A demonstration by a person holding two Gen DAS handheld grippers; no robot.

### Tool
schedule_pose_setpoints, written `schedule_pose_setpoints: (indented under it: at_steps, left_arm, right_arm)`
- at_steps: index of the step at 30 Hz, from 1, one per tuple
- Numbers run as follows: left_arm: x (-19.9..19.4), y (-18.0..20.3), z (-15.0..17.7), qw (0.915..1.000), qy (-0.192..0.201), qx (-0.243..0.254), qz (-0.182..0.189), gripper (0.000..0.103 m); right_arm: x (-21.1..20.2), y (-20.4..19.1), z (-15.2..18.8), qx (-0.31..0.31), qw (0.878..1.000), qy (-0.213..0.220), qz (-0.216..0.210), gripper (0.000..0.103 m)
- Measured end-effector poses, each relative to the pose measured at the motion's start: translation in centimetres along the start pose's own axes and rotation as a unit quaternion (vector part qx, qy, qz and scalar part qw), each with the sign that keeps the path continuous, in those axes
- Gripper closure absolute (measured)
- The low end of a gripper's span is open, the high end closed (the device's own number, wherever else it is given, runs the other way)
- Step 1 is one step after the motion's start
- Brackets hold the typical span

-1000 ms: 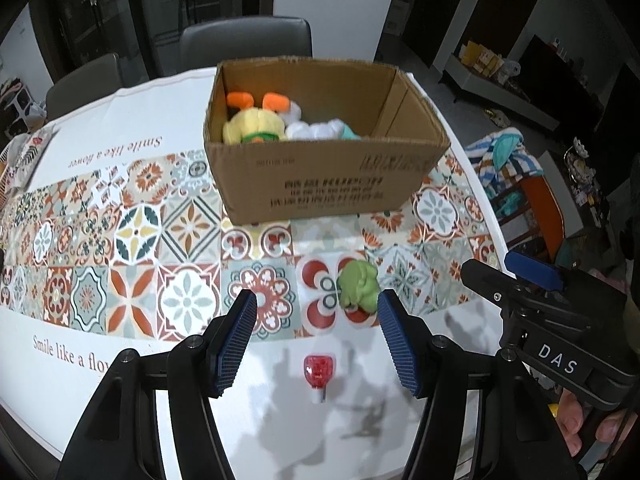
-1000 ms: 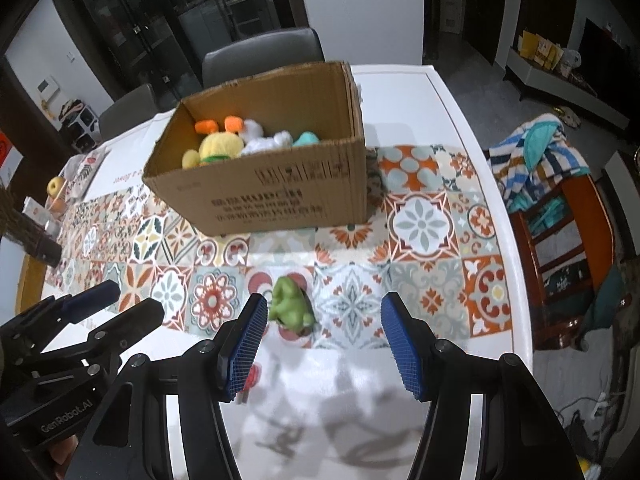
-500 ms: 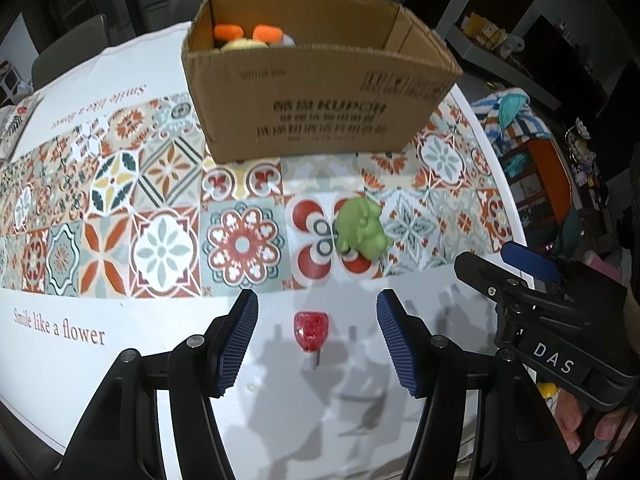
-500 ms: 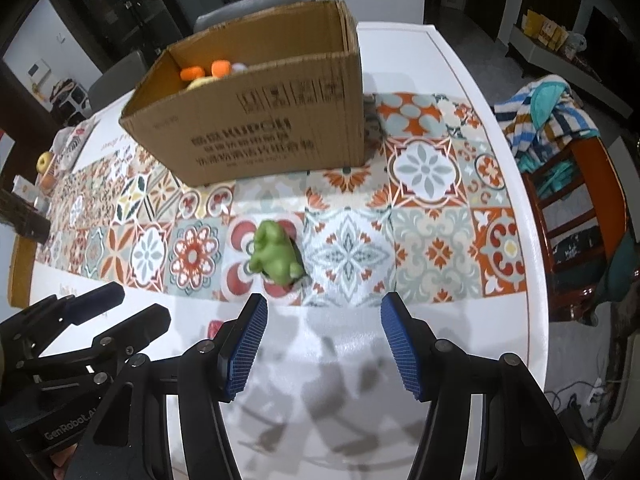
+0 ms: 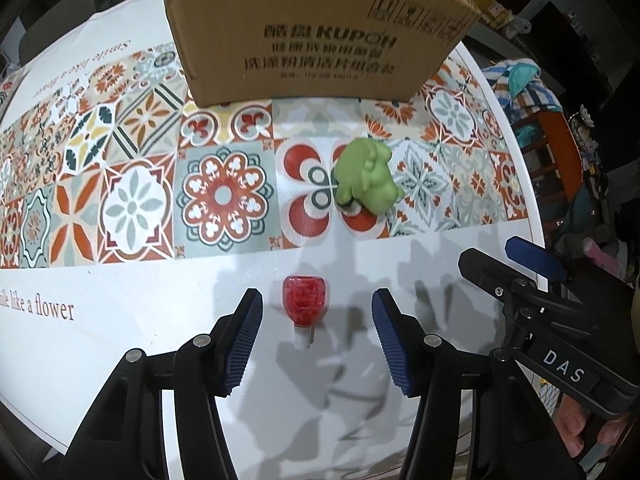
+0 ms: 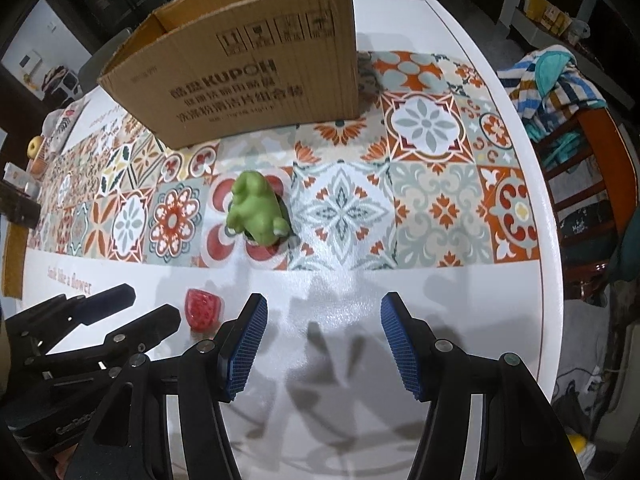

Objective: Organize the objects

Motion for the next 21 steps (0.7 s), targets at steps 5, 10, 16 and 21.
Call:
schedule_pose_setpoints:
  at_steps: [5,10,16,21]
  left_arm:
    - [1.3,-0.2,0.6,0.9999,-0.015,0.003,0.002,0.048]
    - [2.7,-0.5,1.1,0.9995,-0.03,0.006,0.0,0.051]
    - [4.1,-0.8,1.4,0.999,-0.045,0.005,-0.003,0.055]
    - [4.6,-0.7,1.4,0.9988,-0.048,0.012,-0.007,0.062]
  right_arm:
    - [0.9,0.1,0.6,-0.002,1.0,-0.012,0.001,0.043]
    - [2.0,0.4,1.1,-0.001,1.0,-0.026,0.003,0.043]
    - [3.1,0.7,1.6,0.0,0.999,-0.039,0.004,0.043]
    - [3.7,0.8,1.7,-0.001,0.999,-0.045,0.005,0.043]
Point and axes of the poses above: each gripper's, at about its wrist camera, not at the fingertips, and x roughly the way its jaws point, y to its right, z to its underside, the point moved 2 cm from there along x, roughly the way its jaws point, and after that the axes turned 4 degrees about z, right-handed, at the moved point
